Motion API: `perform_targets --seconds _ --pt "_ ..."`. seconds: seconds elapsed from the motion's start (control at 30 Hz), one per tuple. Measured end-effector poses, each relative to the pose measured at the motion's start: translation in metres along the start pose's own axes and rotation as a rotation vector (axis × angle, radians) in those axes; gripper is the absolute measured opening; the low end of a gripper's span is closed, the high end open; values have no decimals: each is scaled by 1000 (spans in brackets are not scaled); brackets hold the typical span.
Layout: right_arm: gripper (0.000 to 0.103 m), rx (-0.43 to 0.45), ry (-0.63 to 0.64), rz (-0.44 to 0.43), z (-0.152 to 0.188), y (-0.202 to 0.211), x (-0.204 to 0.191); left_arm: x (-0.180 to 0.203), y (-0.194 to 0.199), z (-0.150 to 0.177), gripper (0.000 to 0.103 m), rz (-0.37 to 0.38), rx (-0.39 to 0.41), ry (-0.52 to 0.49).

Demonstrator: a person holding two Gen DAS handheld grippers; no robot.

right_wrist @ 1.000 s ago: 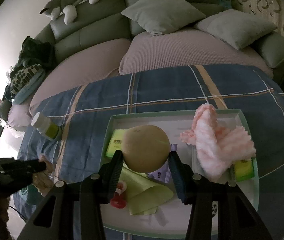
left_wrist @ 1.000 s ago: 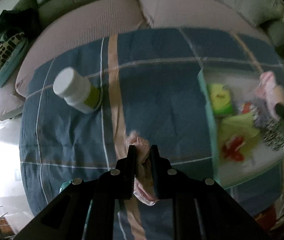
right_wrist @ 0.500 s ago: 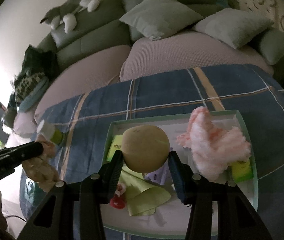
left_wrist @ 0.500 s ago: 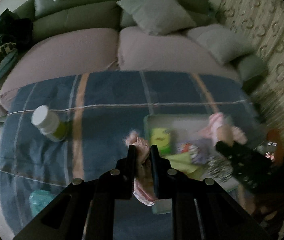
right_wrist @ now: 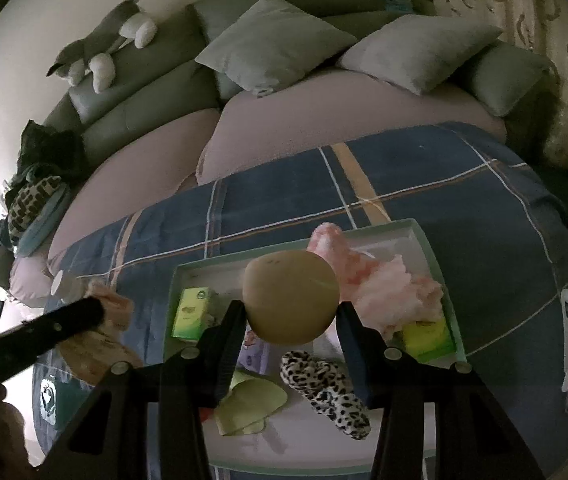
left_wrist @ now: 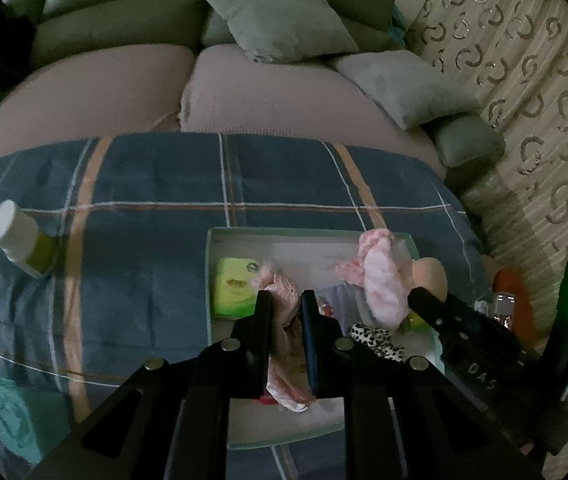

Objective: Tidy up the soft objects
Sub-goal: 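Lift the pink cloth and beige ball and carry both over the white tray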

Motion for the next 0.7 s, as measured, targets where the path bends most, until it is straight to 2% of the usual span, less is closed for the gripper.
perform_targets --seconds 0.2,0.6,0.7 --pt "50 5 -30 20 -2 0 14 2 -31 17 15 50 -41 19" --pt "50 -41 4 81 6 -19 11 -11 -58 34 15 134 -93 69" --pt "50 -53 27 79 9 -22 6 -13 -70 39 15 132 -121 81"
Point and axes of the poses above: each gripper's, at about its wrist camera, not at the fingertips, and y roughly against the way its jaws point, x to its right, z to its underside, the point moved 6 cm from there along -y, roughly the way its jaws point, and after that the axes turned 13 degrees about -y, right-handed, at the moved point
